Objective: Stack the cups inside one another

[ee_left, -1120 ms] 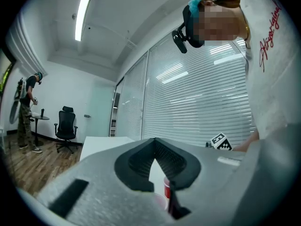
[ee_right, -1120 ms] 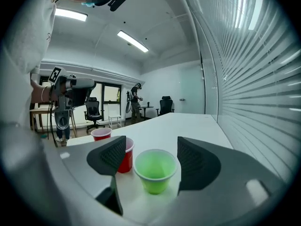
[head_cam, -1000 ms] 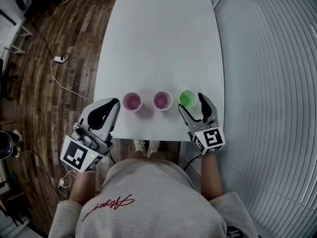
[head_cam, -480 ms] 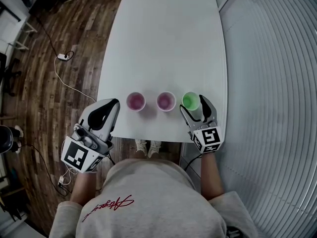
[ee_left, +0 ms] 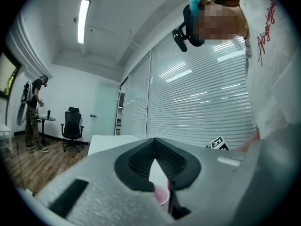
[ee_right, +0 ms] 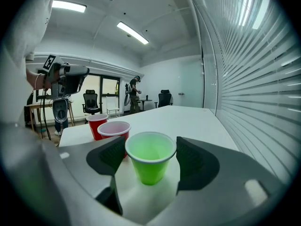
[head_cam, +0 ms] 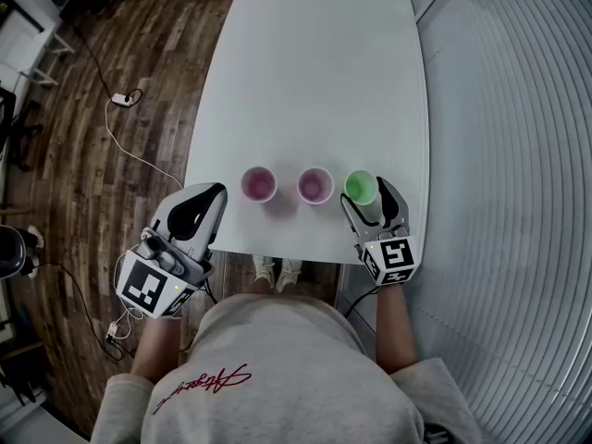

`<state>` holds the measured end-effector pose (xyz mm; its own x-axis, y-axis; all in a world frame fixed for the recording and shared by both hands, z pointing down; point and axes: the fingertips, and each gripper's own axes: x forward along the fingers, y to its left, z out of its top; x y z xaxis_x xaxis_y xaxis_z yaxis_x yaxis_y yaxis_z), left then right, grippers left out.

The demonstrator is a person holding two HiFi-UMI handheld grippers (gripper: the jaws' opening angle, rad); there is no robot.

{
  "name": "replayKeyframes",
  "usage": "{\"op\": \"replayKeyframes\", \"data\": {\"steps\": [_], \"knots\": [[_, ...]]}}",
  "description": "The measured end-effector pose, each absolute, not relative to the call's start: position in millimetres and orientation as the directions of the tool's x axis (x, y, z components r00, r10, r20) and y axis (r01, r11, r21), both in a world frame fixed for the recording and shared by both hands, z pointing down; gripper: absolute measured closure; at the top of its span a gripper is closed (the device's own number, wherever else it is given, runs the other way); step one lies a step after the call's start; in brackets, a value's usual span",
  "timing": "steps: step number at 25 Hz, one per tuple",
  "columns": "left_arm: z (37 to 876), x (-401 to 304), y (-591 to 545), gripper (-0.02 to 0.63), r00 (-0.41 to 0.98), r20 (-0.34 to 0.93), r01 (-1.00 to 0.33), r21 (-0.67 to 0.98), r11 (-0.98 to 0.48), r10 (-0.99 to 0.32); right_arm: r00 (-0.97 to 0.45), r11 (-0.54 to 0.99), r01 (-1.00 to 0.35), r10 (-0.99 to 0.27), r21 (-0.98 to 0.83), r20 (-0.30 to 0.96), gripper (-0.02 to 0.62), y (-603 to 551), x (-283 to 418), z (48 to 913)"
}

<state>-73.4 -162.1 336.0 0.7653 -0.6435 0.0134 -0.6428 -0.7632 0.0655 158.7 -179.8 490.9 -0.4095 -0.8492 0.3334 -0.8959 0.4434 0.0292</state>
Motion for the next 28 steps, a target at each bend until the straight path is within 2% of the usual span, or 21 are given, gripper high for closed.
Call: {"op": "replayKeyframes", "data": {"steps": [9, 21, 28], "knots": [[333, -78, -154, 0.611, 0.765, 0.002, -0.642, 0.057, -0.764, -0.643, -0.397, 0.428, -0.903, -0.872, 0.05, 0.287, 0.262, -173, 154, 466], [327, -78, -152, 0.611, 0.768, -0.012, -0.64, 0.055, -0.767, -0.641, -0.429, 0.438, -0.898, -0.893, 0.041, 0.14, 0.264, -167, 141, 405], [327, -75, -155, 0.611, 0.767, -0.021, -0.639, 0.061, -0.767, -0.641, -0.451, 0.458, -0.889, -0.883, 0.026, 0.13, 0.264, -170, 133, 391]]}}
